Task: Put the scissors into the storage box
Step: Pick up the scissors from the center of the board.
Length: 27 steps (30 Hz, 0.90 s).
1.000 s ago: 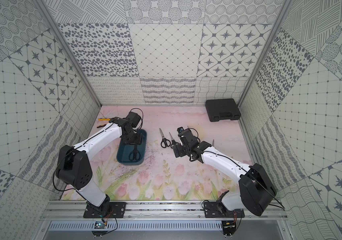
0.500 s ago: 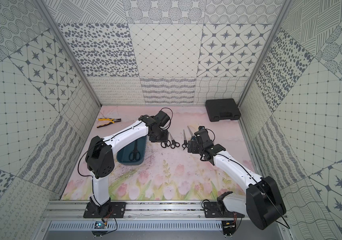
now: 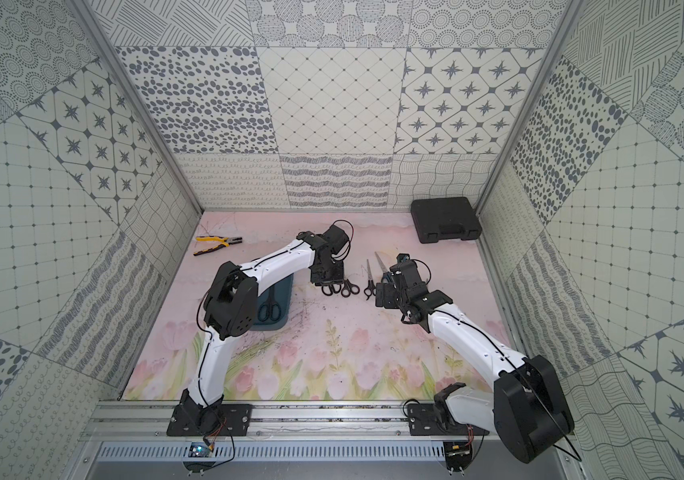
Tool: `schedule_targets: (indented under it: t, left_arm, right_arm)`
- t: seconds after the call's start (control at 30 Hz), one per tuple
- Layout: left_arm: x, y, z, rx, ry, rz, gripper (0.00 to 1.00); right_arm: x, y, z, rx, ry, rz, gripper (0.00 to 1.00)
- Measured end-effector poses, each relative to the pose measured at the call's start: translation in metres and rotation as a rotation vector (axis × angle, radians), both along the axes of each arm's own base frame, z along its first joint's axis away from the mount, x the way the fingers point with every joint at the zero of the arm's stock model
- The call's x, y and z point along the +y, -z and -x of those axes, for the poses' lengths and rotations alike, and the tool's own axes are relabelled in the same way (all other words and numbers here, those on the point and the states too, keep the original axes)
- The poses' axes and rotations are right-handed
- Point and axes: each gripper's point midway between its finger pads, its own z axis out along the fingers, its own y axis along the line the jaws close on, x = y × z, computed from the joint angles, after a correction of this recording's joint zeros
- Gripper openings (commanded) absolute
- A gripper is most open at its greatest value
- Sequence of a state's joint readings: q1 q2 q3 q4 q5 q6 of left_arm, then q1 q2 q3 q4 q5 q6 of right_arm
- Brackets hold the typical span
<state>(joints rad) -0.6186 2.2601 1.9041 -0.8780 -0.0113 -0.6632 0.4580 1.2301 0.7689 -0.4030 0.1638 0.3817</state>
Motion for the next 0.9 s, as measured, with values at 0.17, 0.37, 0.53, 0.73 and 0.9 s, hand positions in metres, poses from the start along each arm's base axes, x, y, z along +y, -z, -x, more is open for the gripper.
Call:
schedule_targets:
  t: [0.17,0.37,0.53,0.73,0.9]
  left_arm:
    - [0.004,0.011,-0.004,0.014,-0.015,-0.014,0.42]
    - [0.0,0.01,-0.012,0.008,-0.021,-0.006,0.38]
    - [0.001,0.013,-0.008,0.028,-0.027,-0.015,0.41]
    - [0.005,0.019,-0.002,0.054,-0.031,-0.032,0.39]
    - [0.007,0.027,0.001,0.07,-0.032,-0.044,0.34]
  right_arm:
    - [0.004,0.001,0.0,0.004,-0.024,-0.004,0.96]
    - [0.006,0.003,0.001,0.013,-0.04,-0.006,0.97]
    - [0.006,0.0,0.001,0.005,-0.046,-0.005,0.97]
    - [0.006,-0.004,0.002,-0.01,-0.053,-0.007,0.97]
    - [0.006,-0.004,0.002,-0.01,-0.056,-0.005,0.97]
